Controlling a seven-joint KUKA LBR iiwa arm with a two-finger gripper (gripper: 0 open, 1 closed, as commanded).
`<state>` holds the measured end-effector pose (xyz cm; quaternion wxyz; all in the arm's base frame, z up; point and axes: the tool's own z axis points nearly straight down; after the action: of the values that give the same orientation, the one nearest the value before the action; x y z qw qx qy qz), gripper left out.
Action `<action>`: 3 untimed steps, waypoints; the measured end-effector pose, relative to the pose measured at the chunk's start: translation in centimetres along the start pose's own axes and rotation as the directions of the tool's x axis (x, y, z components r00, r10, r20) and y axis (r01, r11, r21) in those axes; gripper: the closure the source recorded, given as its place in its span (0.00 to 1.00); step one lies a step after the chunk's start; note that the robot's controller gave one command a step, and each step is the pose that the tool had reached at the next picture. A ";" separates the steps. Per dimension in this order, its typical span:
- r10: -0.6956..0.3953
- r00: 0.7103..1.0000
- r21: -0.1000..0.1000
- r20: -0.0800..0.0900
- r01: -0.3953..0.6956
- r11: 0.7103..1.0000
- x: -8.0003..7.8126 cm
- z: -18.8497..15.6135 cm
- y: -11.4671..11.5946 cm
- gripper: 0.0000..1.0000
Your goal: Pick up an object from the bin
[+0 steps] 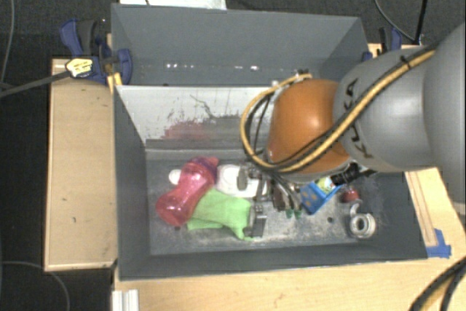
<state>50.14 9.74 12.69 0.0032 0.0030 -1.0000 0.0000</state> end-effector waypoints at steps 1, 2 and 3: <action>0.004 1.000 -0.001 0.008 -0.004 1.000 -0.2 -0.4 0.0 0.00; 0.100 0.995 -0.002 0.009 -0.100 0.995 0.7 4.7 1.8 0.00; 0.141 0.990 -0.001 0.006 -0.141 0.990 1.2 2.5 2.4 0.00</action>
Offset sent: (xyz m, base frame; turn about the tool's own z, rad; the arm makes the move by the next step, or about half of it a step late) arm -0.0109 0.0214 -0.0569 0.1151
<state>48.90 12.14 10.17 0.0002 -0.0676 -0.9977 -0.0002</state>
